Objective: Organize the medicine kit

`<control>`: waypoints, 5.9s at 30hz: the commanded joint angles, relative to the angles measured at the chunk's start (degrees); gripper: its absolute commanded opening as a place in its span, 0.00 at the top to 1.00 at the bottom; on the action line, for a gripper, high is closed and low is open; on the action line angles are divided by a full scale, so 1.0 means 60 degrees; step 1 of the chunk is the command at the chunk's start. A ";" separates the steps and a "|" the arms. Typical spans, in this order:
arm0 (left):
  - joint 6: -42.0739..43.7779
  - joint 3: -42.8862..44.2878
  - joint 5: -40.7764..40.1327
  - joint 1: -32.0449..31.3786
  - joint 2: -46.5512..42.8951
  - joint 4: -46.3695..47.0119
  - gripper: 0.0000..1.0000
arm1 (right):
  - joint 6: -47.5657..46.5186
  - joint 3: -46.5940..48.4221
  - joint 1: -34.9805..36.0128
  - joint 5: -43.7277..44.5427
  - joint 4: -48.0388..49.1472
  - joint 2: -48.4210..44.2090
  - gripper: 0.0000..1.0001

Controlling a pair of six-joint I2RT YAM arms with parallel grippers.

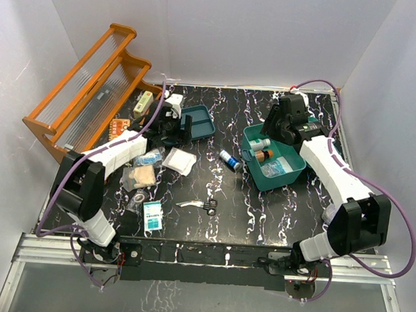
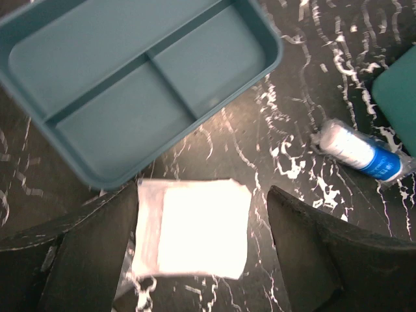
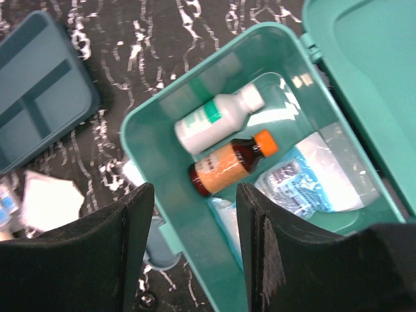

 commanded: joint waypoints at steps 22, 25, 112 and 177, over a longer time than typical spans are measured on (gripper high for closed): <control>-0.0528 0.1611 -0.1062 0.0365 0.1958 -0.4964 0.65 | 0.0629 -0.0760 0.0443 -0.1951 0.1672 -0.1120 0.54; -0.0416 0.1536 -0.1063 0.0369 0.1928 -0.5013 0.66 | 0.0676 -0.0793 0.0506 -0.1900 0.1713 -0.1096 0.54; -0.3970 0.0937 0.5874 0.0464 -0.2603 -0.0341 0.93 | 0.2879 -0.3693 0.2024 -0.5198 1.0844 -0.1616 0.94; -0.0757 0.2315 0.1569 0.0512 -0.0479 -0.3972 0.39 | -0.3755 0.1688 -0.1145 -0.3664 -0.5108 0.3084 0.59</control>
